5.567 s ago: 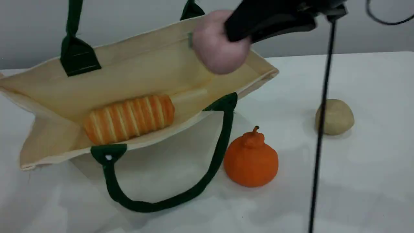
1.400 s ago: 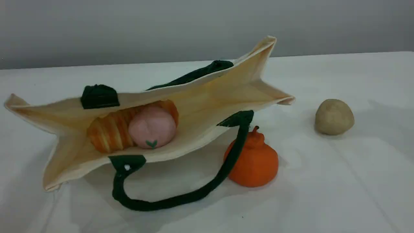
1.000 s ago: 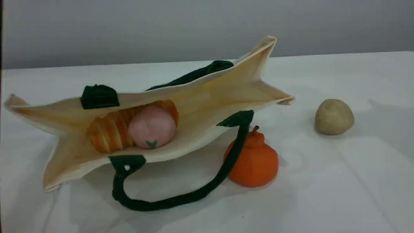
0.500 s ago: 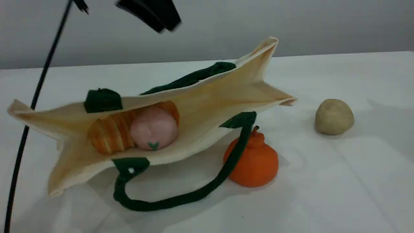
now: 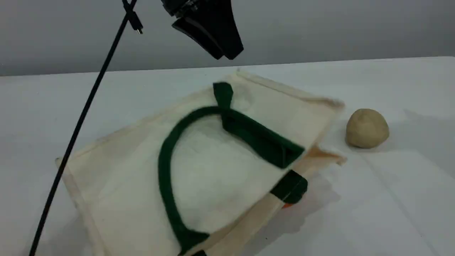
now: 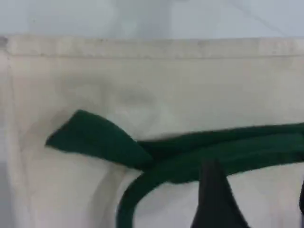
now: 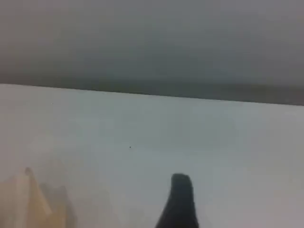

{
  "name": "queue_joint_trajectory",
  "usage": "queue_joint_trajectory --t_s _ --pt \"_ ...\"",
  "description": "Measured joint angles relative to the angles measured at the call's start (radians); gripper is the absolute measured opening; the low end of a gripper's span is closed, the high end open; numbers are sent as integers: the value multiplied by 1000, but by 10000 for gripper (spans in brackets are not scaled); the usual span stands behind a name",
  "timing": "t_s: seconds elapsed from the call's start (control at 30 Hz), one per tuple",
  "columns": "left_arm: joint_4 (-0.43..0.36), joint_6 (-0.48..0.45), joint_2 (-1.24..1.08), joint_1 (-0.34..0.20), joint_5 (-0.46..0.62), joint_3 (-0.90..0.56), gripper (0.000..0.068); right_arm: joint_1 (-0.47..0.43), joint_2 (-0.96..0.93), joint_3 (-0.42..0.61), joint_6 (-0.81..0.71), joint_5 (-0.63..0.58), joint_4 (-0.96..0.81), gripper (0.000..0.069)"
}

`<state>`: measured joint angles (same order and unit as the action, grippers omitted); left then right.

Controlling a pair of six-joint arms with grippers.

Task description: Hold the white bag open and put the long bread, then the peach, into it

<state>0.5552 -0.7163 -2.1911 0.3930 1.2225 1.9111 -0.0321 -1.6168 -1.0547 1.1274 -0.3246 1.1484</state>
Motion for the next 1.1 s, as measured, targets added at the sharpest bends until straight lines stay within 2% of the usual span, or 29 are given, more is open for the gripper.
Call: queue_joint_trajectory --t_s 0.13,0.27,0.37,0.57,0.73,0.93,1.1 --pt "-71 6 0 -1 0 59 379 0 0 0 0 -8 0 555" --pt "-168 58 2 -1 1 141 379 0 1 0 2 -30 0 555" --pt "-243 142 16 -1 1 187 379 0 9 0 2 -54 -18 555" --pt "-409 292 76 -1 3 191 379 0 84 0 2 -64 -53 555" --pt "-514 427 160 -1 3 190 379 0 180 0 -31 -166 -56 555" --pt "-587 546 287 -1 2 187 379 0 326 0 -89 -252 -112 555" --pt "-587 574 411 -1 1 134 379 0 458 0 -265 -286 -298 554"
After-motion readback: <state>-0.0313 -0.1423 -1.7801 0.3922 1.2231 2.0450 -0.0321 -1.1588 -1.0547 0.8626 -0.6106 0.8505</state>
